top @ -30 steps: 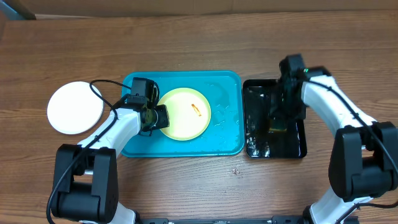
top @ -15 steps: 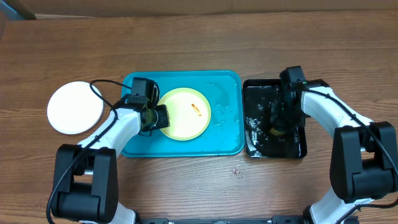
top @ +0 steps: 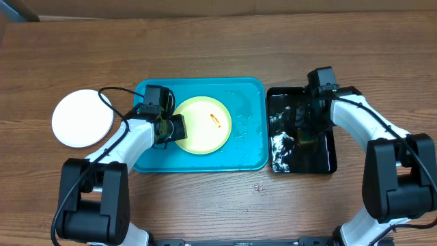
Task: Clean dirty plates on tray and stack at the side
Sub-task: 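Grasp the sponge with the right gripper and squeeze it over the black tray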
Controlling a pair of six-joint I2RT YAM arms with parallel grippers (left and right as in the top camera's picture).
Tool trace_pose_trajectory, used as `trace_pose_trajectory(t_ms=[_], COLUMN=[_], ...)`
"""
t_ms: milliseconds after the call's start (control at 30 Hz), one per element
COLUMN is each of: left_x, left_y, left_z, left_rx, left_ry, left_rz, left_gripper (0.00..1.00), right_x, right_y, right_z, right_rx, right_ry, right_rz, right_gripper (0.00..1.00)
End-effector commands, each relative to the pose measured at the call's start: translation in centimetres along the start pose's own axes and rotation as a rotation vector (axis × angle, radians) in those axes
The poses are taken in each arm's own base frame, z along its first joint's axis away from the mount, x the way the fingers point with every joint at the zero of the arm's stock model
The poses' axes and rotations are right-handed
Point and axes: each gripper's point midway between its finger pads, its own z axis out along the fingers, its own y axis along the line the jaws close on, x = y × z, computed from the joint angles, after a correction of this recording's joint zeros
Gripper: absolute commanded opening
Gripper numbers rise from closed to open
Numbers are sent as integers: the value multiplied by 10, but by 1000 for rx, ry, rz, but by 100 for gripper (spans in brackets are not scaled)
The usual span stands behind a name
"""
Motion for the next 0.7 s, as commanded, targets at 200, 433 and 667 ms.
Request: trace_pose_trajectory(t_ms=[200,433,667], left_x=[0,0,0], left_y=[-2,-2,-2], left_z=[3,3,3], left_rx=[0,0,0], left_ry=[8,8,7], left_rz=[24,24,24], left_gripper=[51,52,52], right_x=[-5,-16,-2], right_y=[12,12,-1], right_z=[-16,-30,-22], right_rx=[-39,-18,40], right_ry=[30,18,52], right_rz=[0,-1,2], right_gripper=[31,47,53])
